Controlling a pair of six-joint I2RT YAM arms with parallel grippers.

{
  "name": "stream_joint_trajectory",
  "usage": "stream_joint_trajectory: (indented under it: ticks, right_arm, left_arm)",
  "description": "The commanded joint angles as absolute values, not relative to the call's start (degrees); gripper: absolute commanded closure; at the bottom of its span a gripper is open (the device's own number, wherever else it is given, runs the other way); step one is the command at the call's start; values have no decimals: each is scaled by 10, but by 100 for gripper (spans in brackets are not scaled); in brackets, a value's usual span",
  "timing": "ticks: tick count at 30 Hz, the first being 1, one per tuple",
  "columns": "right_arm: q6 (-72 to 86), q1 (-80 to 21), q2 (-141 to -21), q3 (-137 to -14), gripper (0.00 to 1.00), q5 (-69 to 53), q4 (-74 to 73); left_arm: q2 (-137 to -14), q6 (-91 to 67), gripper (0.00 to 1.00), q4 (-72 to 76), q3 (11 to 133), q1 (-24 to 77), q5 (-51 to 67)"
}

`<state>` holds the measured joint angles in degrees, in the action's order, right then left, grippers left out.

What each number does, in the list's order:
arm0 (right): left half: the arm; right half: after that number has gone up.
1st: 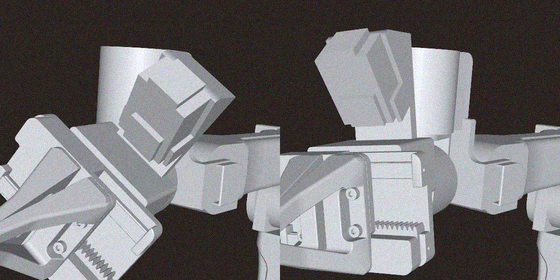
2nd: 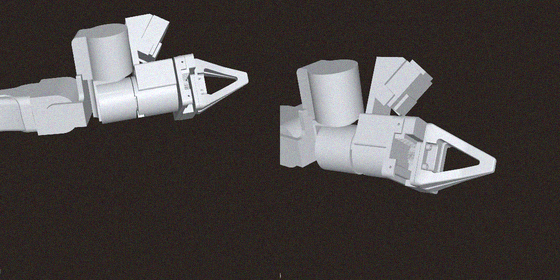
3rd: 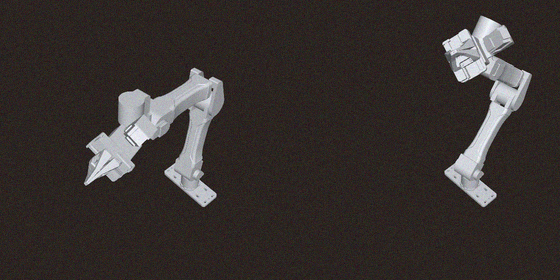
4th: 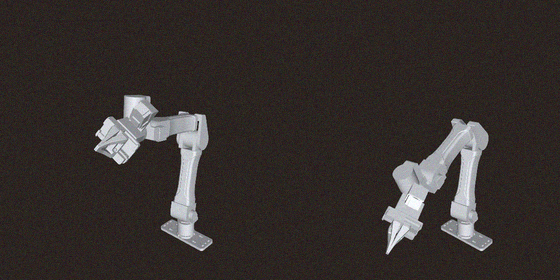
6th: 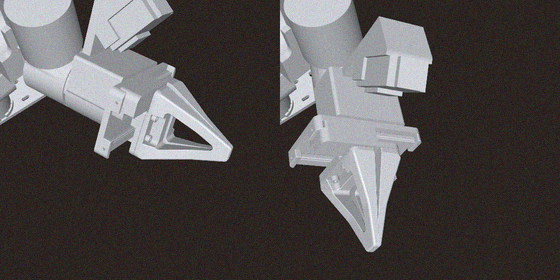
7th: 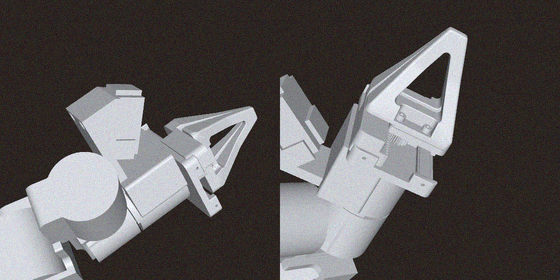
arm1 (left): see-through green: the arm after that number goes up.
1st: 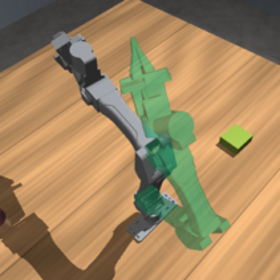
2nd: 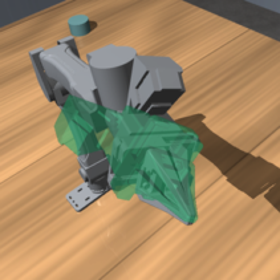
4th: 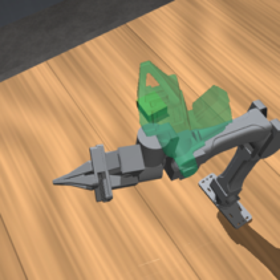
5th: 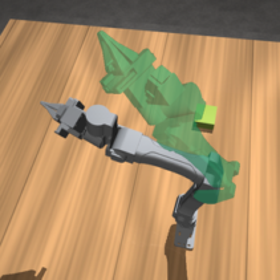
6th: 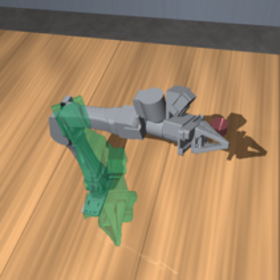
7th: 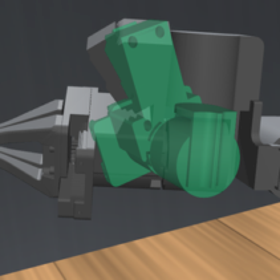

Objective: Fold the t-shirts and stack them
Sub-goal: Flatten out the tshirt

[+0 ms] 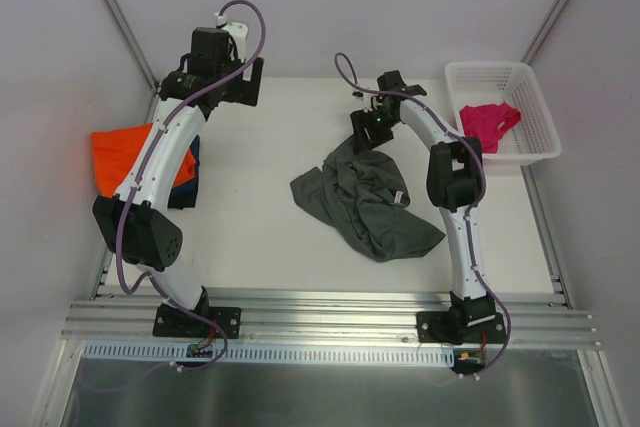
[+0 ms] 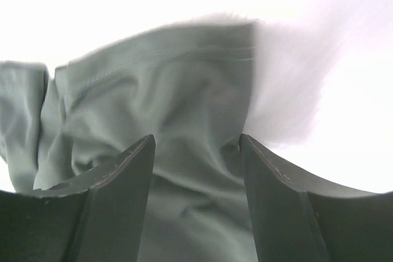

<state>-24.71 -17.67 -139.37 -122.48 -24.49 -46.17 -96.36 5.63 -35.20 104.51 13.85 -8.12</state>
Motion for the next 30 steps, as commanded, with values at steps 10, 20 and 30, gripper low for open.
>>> stream_joint_trajectory:
  ticks: [10, 20, 30]
  right_arm:
    - [-236, -191, -1446, -1311, 38, -216, -417]
    - [-185, -206, -1470, -1342, 37, -226, -399]
    - [-155, -213, -1476, -1354, 45, -221, -388]
  left_arm:
    - [-946, 79, 1, -346, 1051, 150, -103]
    - [-957, 83, 1, -346, 1058, 165, -108]
    - [-952, 98, 1, -346, 1053, 186, -120]
